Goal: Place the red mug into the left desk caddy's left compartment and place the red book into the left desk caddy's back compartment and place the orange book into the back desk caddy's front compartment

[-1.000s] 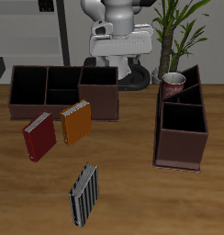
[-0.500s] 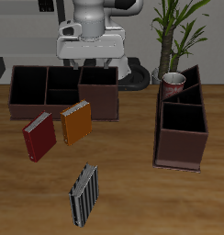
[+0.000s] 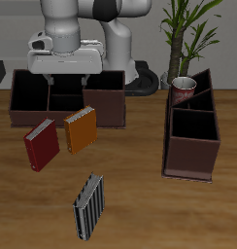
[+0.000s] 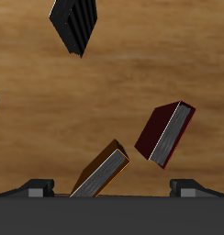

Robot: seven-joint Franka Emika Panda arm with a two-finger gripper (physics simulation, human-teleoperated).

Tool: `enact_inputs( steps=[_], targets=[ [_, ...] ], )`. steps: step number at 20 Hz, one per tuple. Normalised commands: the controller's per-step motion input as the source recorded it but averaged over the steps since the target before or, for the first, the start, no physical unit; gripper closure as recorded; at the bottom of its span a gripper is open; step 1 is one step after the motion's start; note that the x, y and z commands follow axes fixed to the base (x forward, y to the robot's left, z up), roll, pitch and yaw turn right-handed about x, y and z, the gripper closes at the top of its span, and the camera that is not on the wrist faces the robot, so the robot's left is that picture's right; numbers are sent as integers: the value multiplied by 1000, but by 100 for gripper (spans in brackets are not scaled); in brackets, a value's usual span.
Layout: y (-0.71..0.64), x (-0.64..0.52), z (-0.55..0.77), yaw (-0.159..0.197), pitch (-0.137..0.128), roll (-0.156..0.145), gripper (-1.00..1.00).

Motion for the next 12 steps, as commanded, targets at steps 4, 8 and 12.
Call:
enact_inputs(
  steps=[4,8,12],
  targets=[
    [-416,104,49,21,-48,-47,-100],
    [-589,126,34,-64,-50,15,-100],
    [-577,124,-56,-42,-5,-30,-100]
  ],
)
